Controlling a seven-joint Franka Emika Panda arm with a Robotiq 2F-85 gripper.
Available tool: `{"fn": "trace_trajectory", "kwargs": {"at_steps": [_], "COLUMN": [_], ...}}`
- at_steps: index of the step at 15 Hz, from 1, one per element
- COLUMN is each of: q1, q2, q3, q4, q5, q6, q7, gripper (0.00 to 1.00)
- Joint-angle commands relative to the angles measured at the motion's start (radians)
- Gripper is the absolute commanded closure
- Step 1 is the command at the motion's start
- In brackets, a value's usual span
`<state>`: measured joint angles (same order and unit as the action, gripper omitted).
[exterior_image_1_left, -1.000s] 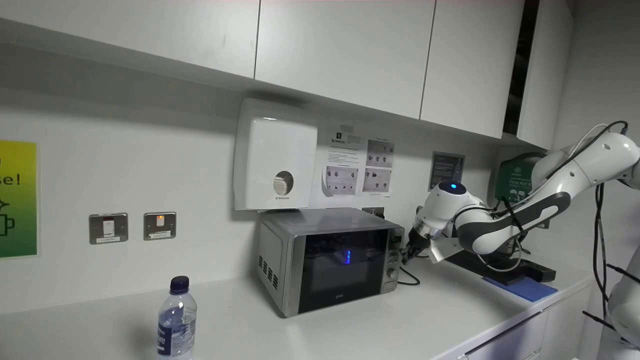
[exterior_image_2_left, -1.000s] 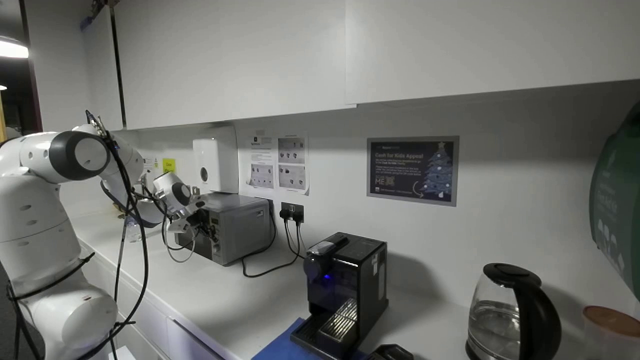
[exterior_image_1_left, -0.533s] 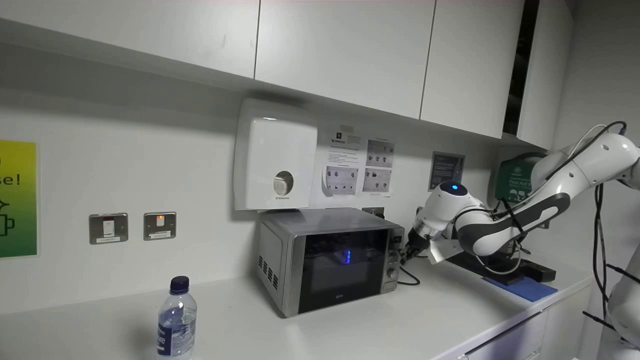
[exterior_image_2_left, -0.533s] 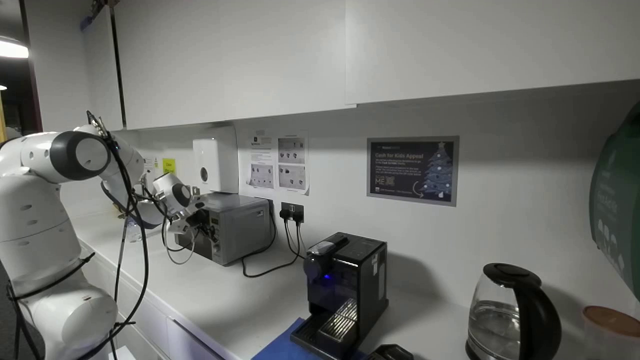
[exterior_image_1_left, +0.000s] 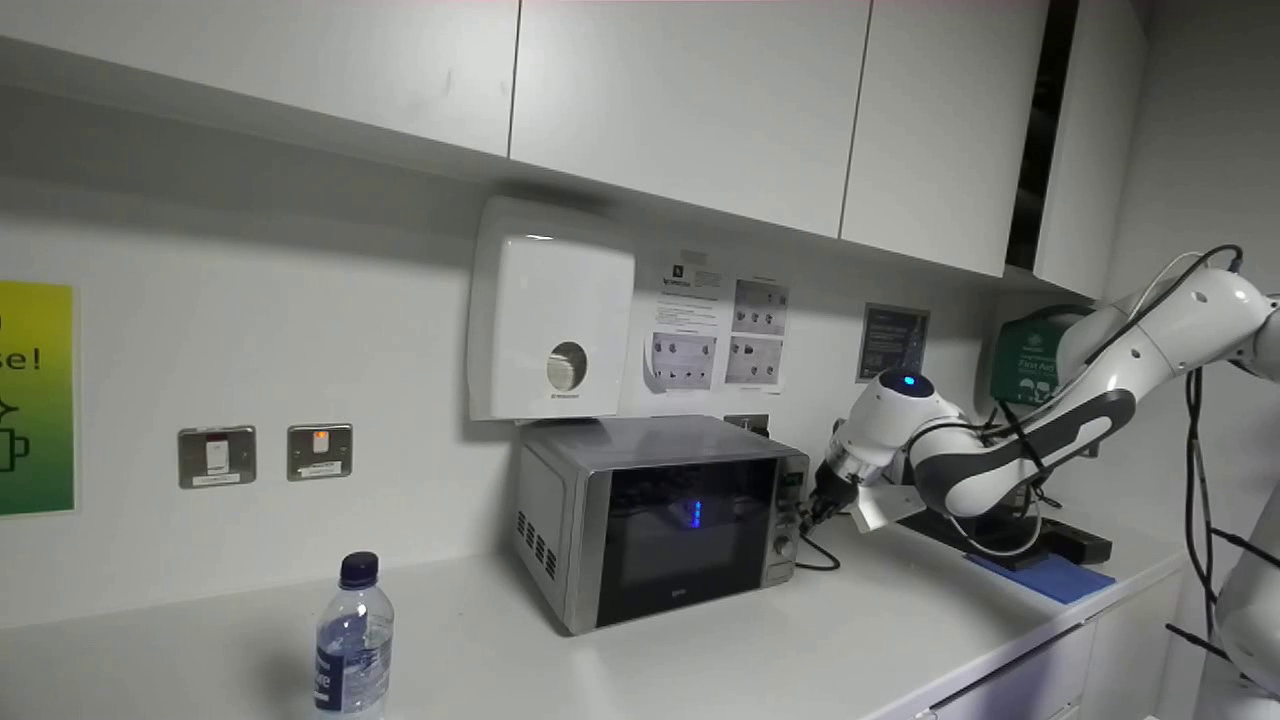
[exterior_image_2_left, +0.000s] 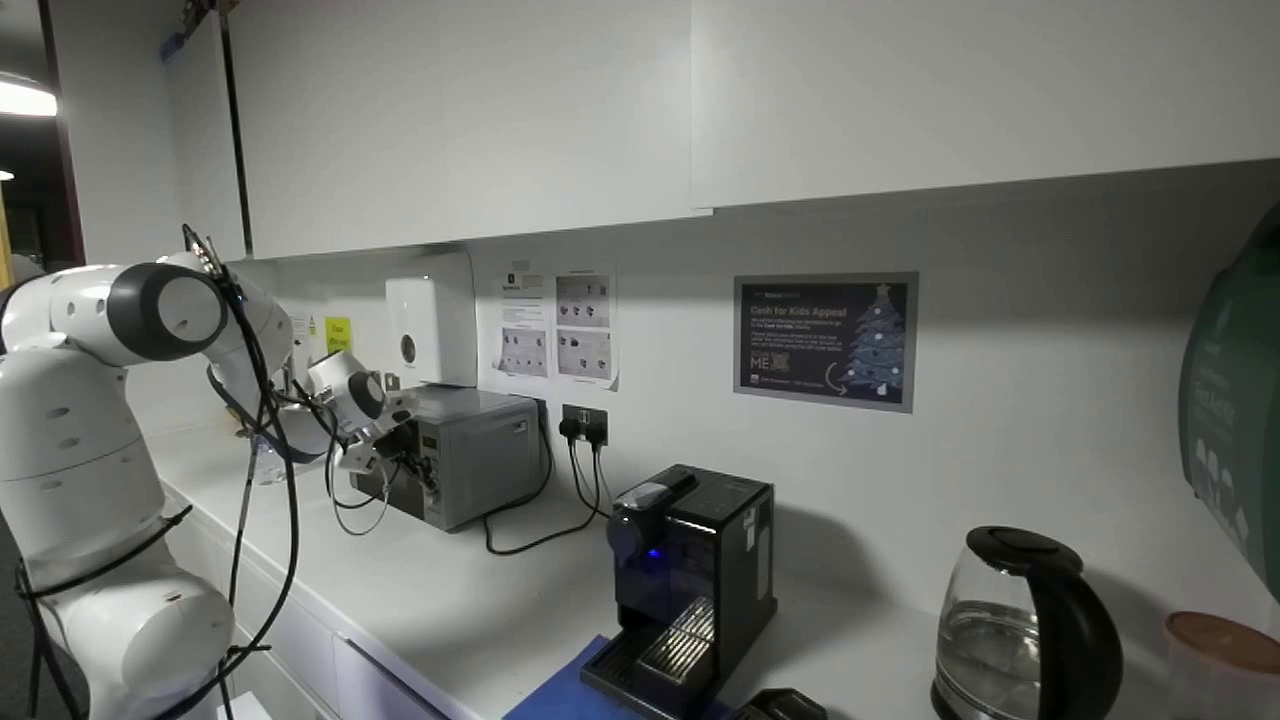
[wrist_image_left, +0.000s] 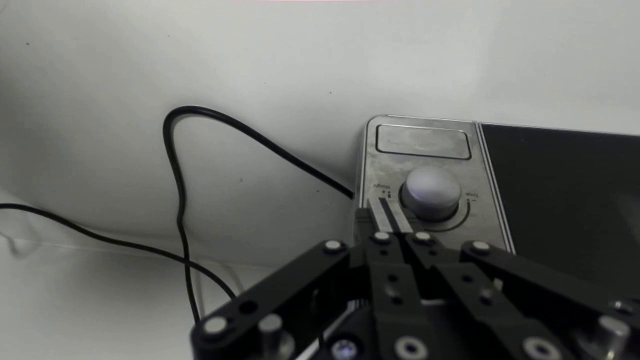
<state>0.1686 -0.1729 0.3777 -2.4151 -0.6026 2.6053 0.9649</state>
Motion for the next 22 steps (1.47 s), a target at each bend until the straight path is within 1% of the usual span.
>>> {"fn": "trace_trajectory", "kwargs": {"at_steps": [1,22], "q1": [0.004,-0.009], "q2": [0.001,0.034], "q3": [-0.004,0.002], "q4": [0.0,0.037], "q5": [0.003,-0.041], "q6": [-0.001,0.005], "q7": [-0.004,0.001], "gripper": [0.99,1.0]}}
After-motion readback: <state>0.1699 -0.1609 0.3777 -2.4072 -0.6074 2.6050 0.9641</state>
